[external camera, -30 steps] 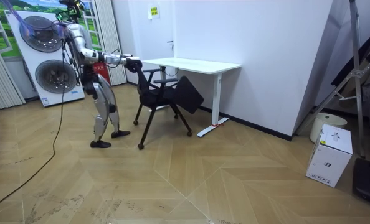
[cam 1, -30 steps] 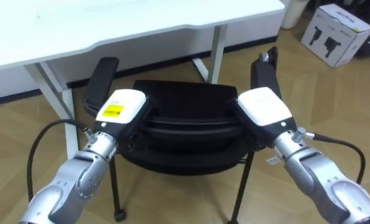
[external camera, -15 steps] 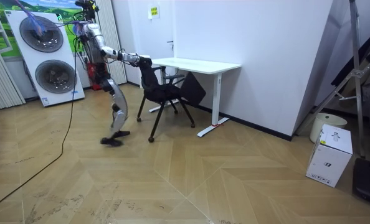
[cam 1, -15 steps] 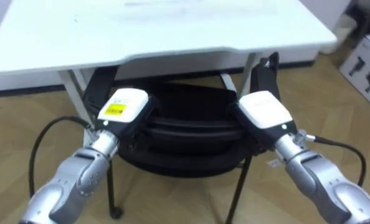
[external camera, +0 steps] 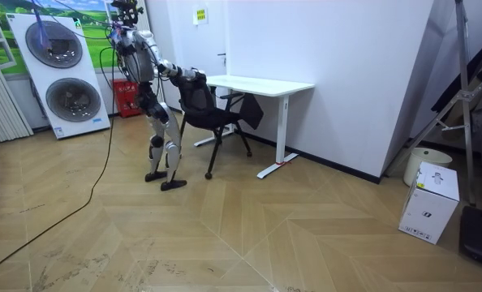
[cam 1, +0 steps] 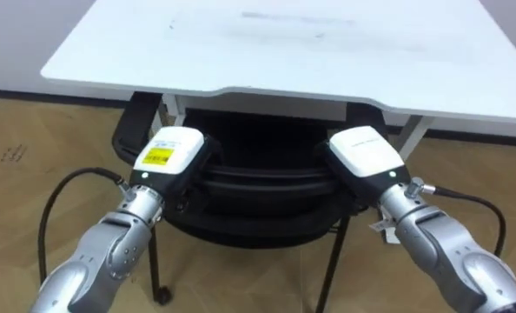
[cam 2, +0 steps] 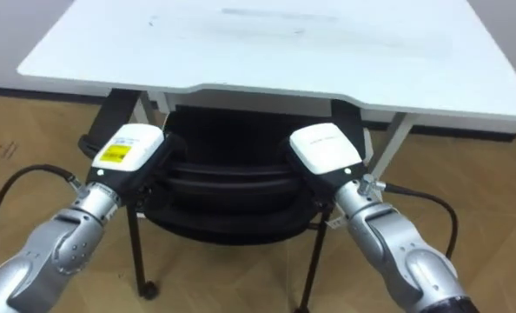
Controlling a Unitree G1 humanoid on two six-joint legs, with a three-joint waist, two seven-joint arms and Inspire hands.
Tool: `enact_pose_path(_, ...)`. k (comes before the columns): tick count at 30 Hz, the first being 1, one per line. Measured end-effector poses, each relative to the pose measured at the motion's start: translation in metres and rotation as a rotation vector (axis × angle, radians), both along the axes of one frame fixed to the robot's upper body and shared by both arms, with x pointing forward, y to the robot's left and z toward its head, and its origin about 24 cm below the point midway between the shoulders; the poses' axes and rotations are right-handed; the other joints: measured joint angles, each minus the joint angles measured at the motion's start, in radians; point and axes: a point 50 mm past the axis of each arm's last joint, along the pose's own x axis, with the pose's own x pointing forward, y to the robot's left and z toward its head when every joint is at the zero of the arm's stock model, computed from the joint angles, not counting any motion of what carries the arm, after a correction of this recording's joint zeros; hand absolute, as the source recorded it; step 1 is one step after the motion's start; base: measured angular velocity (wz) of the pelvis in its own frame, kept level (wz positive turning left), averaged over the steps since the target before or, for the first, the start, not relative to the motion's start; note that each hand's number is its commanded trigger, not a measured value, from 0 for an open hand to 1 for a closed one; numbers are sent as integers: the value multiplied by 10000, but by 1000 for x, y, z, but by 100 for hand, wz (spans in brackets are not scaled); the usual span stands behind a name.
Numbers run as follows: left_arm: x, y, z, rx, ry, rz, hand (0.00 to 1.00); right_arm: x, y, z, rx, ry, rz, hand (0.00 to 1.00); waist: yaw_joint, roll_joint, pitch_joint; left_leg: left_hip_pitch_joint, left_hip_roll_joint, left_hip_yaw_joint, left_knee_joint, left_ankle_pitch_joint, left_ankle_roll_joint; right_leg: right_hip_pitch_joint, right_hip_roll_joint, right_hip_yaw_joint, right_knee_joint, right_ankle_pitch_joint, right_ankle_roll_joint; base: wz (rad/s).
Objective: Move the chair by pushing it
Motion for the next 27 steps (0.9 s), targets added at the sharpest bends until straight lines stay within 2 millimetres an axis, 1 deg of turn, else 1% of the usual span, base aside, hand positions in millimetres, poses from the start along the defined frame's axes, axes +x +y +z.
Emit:
enact_pose_path(2, 1, 2, 1, 32, -37, 10, 100, 1, 2, 1, 38, -45, -1, 100, 24, -11, -2, -26, 53, -47, 164, -65, -41, 101, 4, -176, 7, -129, -39, 25)
enact_pose_path(4, 1, 3, 1, 102, -31, 12, 100, 1, 3, 0, 70, 35, -2, 100, -41, -74, 31, -60, 96, 19, 503, -71, -48, 327, -45, -402, 8, -250, -84, 38)
enact_pose_path(5, 1, 3, 1, 129, 20, 10, 100, 0, 4, -1, 67, 137, 8, 100, -98, -93, 43, -126, 130, 30, 883, -71, -49, 526, -42, -566, -14, -362, -112, 39)
enact_pose_path(6, 0, 5, 0, 158, 73, 56, 100, 0, 5, -2, 89, 210, 44, 100, -129, -82, 48, -272, 259, 65, 1348, -74, -53, 706, -5, -719, -62, -433, -151, 35)
enact_pose_path(7, -1, 6, 0, 194, 107, 76, 100, -2, 6, -3, 132, 244, 86, 100, -138, -60, 48, -325, 339, 180, 1545, -94, -87, 813, 37, -794, -119, -447, -177, 24)
enact_pose_path(8, -2, 9, -1, 268, 138, 89, 95, -4, 9, -5, 233, 285, 117, 61, -152, -41, 45, -441, 522, 454, 1860, -105, -103, 969, 143, -891, -223, -479, -241, 15)
enact_pose_path(9, -2, 11, -1, 293, 136, 129, 29, -4, 11, -6, 310, 335, 123, 0, -173, -49, 50, -475, 672, 687, 1987, -111, -111, 1074, 170, -1035, -237, -523, -315, 16)
enact_pose_path(10, -2, 12, 0, 292, 139, 145, 5, -4, 11, -6, 311, 363, 128, 0, -203, -41, 49, -466, 736, 819, 1984, -111, -111, 1115, 188, -1073, -259, -534, -334, 15)
enact_pose_path(11, -2, 12, -1, 276, 156, 169, 12, -5, 12, -6, 321, 366, 142, 0, -206, -27, 49, -382, 797, 1065, 1832, -112, -113, 1152, 237, -1066, -321, -533, -350, 11)
enact_pose_path(12, -2, 12, -1, 253, 179, 203, 27, -5, 12, -6, 321, 367, 153, 0, -196, -13, 45, -254, 804, 1162, 1549, -112, -113, 1159, 246, -1065, -370, -508, -391, 4)
enact_pose_path(13, -3, 12, -2, 232, 199, 228, 26, -5, 12, -6, 313, 378, 161, 0, -192, 4, 42, -182, 804, 1195, 1395, -112, -113, 1156, 246, -1060, -383, -497, -407, 0)
enact_pose_path(14, -3, 12, -3, 136, 241, 312, 22, -5, 13, -5, 287, 403, 148, 0, -202, 46, 39, -54, 798, 1275, 1092, -111, -113, 1142, 243, -1048, -401, -484, -420, 0)
enact_pose_path(15, -2, 10, -3, -61, 292, 476, 14, -4, 13, -3, 271, 461, 88, 0, -196, 123, 23, 65, 779, 1310, 786, -109, -114, 1089, 241, -1003, -410, -475, -415, 0)
enact_pose_path(16, -2, 9, -4, -155, 312, 567, 0, -3, 13, -2, 300, 483, 43, 0, -184, 164, 13, 136, 769, 1326, 649, -107, -118, 1058, 240, -975, -419, -460, -414, -5)
enact_pose_path(17, -2, 6, -5, -451, 375, 782, 0, -3, 13, -2, 270, 514, -17, 0, -168, 233, -31, 244, 735, 1323, 341, -75, -171, 995, 235, -939, -453, -422, -406, -7)
enact_pose_path(18, -1, 5, -5, -565, 397, 896, 0, -3, 12, -2, 265, 513, -60, 0, -140, 249, -55, 318, 713, 1325, 183, -29, -240, 948, 230, -901, -472, -392, -403, -18)
enact_pose_path(19, -1, 5, -5, -792, 407, 1060, 0, -1, 12, -1, 253, 480, -171, 0, -31, 259, -58, 466, 647, 1323, -163, 86, -309, 874, 217, -760, -509, -314, -406, -31)
enact_pose_path(21, -3, 7, -7, -995, 483, 1292, 0, 0, 12, 2, 258, 386, -234, 0, 80, 281, -78, 707, 553, 1324, -737, 289, -298, 804, 212, -485, -605, -191, -388, -36)
enact_pose_path(24, -4, 9, -7, -1174, 624, 1353, 0, 1, 11, 6, 402, 313, -353, 0, 92, 320, -107, 864, 456, 1210, -1097, 510, -255, 791, 224, -311, -849, 18, -356, -18)
enact_pose_path(27, -6, 10, -5, -1630, 718, 1628, 0, 2, 14, 12, 754, 193, -315, 0, 75, 338, -108, 922, 429, 1213, -1274, 566, -218, 731, 268, -112, -991, 194, -304, -22)
